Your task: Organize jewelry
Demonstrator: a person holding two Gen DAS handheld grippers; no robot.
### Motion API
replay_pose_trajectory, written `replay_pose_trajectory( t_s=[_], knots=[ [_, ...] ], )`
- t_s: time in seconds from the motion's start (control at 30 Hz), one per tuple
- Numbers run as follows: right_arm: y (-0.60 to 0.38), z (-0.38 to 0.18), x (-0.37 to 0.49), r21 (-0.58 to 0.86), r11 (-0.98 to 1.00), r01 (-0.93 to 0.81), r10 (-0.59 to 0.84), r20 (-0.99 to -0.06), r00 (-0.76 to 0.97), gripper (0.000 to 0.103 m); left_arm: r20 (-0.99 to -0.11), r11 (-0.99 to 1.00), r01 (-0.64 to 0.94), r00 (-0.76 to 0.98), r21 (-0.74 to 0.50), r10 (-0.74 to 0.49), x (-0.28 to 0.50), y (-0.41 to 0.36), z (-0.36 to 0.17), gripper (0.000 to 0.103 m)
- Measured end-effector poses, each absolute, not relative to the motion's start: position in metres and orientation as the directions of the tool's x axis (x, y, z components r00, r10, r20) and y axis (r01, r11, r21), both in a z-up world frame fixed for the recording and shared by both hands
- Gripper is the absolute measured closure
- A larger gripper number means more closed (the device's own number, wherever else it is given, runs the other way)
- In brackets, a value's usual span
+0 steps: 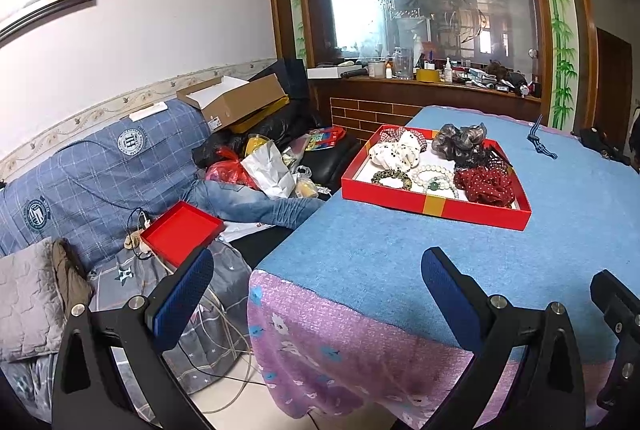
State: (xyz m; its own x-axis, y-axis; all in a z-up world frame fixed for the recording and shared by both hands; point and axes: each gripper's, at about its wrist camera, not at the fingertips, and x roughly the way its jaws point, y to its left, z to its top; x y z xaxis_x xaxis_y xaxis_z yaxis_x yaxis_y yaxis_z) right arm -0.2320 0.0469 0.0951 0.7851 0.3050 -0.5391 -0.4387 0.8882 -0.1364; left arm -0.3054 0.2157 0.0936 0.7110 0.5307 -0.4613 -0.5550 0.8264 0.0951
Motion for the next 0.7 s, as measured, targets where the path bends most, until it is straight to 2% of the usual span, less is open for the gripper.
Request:
replay_pose_trajectory(
  t_s=[0.7],
  knots=[
    [0.0494,0.0936,-0.2310,-0.139,0.888,-0.438,0.300,-0.546,0.782,0.000,-0.460,0.824,-0.557,0.708,0.101,0.535,-0.3056,0.2165,0.0917,0.000]
  ],
)
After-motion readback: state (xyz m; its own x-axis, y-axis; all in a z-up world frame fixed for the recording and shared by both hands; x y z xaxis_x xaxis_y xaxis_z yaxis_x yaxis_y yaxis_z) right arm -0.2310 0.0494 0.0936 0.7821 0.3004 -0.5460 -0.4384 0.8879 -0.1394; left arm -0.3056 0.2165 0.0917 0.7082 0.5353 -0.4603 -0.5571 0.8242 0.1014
